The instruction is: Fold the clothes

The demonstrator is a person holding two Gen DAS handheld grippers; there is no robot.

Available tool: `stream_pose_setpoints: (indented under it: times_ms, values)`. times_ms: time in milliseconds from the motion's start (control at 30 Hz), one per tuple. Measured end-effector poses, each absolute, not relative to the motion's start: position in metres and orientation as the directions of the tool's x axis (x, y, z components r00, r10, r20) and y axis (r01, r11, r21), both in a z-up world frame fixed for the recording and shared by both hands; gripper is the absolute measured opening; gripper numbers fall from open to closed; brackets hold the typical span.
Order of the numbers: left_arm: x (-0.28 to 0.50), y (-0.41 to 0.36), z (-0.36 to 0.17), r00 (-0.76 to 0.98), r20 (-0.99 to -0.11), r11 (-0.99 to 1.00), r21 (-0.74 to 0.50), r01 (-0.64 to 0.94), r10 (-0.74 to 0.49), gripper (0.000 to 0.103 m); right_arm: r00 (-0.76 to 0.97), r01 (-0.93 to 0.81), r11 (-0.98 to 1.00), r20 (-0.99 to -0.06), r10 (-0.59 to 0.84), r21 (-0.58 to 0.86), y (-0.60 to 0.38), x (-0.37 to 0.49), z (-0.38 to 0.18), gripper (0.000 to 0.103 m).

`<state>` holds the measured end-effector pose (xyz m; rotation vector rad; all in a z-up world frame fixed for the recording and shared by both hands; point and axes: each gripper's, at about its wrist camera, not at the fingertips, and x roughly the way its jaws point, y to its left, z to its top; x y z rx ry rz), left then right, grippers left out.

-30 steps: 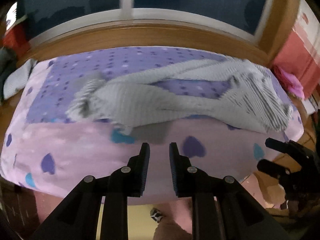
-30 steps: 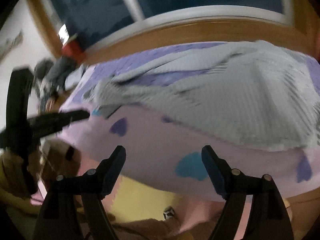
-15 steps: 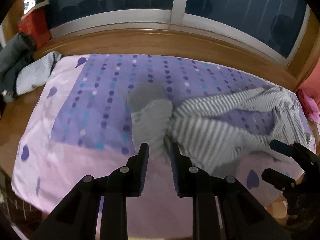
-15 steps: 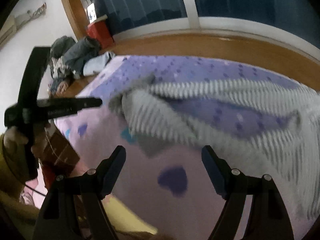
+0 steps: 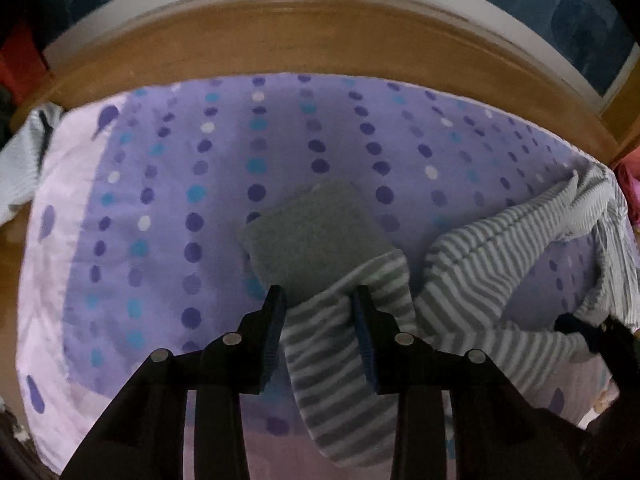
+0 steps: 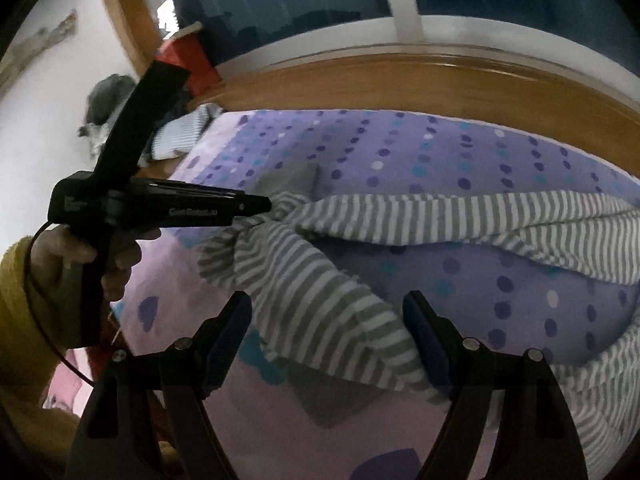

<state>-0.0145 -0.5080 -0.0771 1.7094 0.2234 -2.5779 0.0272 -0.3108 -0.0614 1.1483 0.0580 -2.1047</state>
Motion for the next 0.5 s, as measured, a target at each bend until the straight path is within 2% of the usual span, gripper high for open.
stream_pose_setpoints:
  times_ms: [200, 400, 433, 467, 500]
  values:
    - [-0.018, -0.504, -0.082, -0.414, -0.910, -0.996, -0.069, 0.056, 0.039, 0.043, -0.379, 0.547, -0.797, -0.773, -0.509, 0.257, -0.319, 0.028, -0.070, 0.079]
    - [-0.011, -0.504, -0.084, -0.458, -0.886, -0.994, -0.100, 0.050, 0.066, 0.045, -0.399, 0.544, -0.819, -0.803, -0.444, 0.182, -0.330, 0.032, -0.074, 0.077]
    - [-0.009, -0.503, -0.084, -0.467, -0.881, -0.993, -0.110, 0.049, 0.075, 0.041, -0.402, 0.547, -0.821, -0.808, -0.430, 0.164, -0.332, 0.033, -0.074, 0.075]
    - [-0.005, -0.504, -0.085, -0.479, -0.874, -0.991, -0.125, 0.045, 0.089, 0.033, -0.406, 0.551, -0.821, -0.812, -0.419, 0.148, -0.334, 0.034, -0.075, 0.069]
    - [-0.003, -0.505, -0.085, -0.484, -0.865, -0.985, -0.168, 0.026, 0.135, 0.017, -0.410, 0.557, -0.820, -0.814, -0.412, 0.135, -0.336, 0.035, -0.075, 0.060]
